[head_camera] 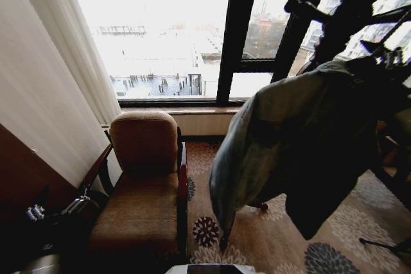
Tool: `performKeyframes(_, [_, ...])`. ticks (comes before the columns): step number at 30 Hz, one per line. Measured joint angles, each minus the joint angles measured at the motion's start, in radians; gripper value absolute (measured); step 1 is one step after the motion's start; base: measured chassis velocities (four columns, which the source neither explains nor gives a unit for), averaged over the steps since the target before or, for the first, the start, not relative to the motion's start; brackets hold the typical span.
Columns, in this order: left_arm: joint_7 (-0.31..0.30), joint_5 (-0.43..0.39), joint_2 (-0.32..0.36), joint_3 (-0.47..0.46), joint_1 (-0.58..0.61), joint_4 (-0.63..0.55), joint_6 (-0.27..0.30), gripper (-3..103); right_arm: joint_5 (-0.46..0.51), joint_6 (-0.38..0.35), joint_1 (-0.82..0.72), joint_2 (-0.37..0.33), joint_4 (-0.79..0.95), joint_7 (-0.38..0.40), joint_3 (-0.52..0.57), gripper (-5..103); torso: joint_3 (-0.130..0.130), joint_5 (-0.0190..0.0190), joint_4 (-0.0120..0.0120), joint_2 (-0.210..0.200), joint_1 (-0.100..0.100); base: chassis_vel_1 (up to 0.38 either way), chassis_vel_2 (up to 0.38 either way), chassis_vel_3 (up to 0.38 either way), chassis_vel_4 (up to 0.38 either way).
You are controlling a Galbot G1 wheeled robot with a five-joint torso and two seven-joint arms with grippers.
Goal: Pick up the clothes from the bed and hang them on the clothes hanger.
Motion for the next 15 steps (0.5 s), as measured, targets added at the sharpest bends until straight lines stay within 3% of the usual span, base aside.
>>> performKeyframes(2, [0.0, 0.0, 0.0, 0.0, 0.0, 0.0, 0.0, 100, -0.002, -0.008, -0.015, 0.015, 0.019, 0.008, 0.009, 100, 0.0, -0.0001, 0.0, 0.0, 0.0, 0.0, 0.0, 0.0, 0.0])
performKeyframes(15, [0.0, 0.0, 0.0, 0.0, 0.0, 0.0, 0.0, 100, -0.109, 0.002, -0.237, 0.19, 0.178, -0.01, 0.153, 100, 0.0, 0.0001, 0.0001, 0.0, 0.0, 0.0, 0.0, 0.0, 0.0])
